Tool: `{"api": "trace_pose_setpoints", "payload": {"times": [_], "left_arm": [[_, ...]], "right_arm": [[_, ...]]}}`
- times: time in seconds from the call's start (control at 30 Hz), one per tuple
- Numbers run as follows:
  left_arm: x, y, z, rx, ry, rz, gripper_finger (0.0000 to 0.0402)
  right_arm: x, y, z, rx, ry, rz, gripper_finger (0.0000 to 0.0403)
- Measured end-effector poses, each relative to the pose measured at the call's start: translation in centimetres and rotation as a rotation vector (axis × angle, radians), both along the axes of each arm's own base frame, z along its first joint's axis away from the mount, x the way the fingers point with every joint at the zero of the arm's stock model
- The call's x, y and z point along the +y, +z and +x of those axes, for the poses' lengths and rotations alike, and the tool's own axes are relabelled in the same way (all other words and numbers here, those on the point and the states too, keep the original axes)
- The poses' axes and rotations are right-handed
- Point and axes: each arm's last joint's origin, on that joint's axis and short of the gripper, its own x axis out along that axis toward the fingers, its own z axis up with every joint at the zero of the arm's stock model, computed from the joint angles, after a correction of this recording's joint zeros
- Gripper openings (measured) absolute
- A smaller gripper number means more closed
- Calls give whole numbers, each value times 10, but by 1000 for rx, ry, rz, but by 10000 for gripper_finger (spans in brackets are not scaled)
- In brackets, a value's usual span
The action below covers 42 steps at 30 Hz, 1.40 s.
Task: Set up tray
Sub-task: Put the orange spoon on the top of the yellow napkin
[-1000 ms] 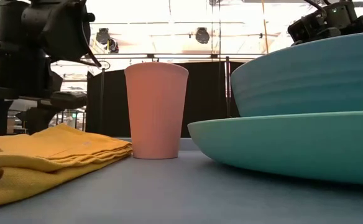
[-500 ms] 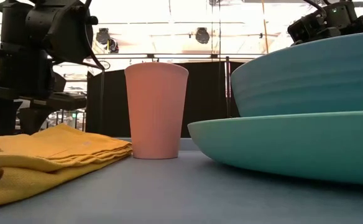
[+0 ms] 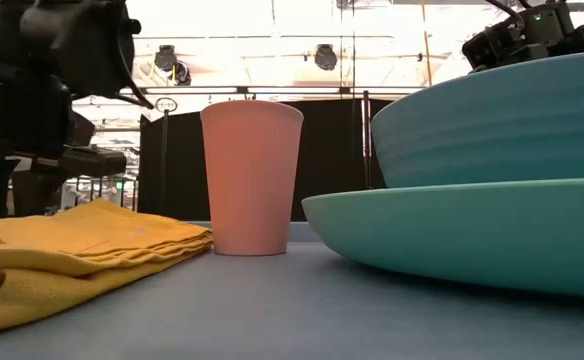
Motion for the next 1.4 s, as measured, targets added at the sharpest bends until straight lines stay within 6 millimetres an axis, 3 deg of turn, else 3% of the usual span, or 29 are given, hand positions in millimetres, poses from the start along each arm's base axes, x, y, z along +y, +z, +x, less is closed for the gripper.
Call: {"api": "trace_pose_setpoints", "payload": {"times": [0.23, 0.47, 0.6, 0.7, 0.9, 1.4], "left_arm": [[-2, -1, 0, -16, -7, -6, 129], [8, -25, -7, -92, -24, -64, 128], [9, -25, -9, -86, -2, -57, 127], [9, -19, -9, -87, -8, -53, 107], [11, -12, -10, -125, -44, -40, 16], [16, -7, -9, -160, -131, 87, 9]], "right_arm": [[0, -1, 0, 12, 0, 6, 4], [0, -1, 0, 13, -1, 16, 4], [0, -1, 0, 13, -1, 15, 4], [0, -1, 0, 12, 0, 2, 4], [0, -1, 0, 11, 1, -1, 4], [0, -1, 0, 11, 1, -2, 4]]}}
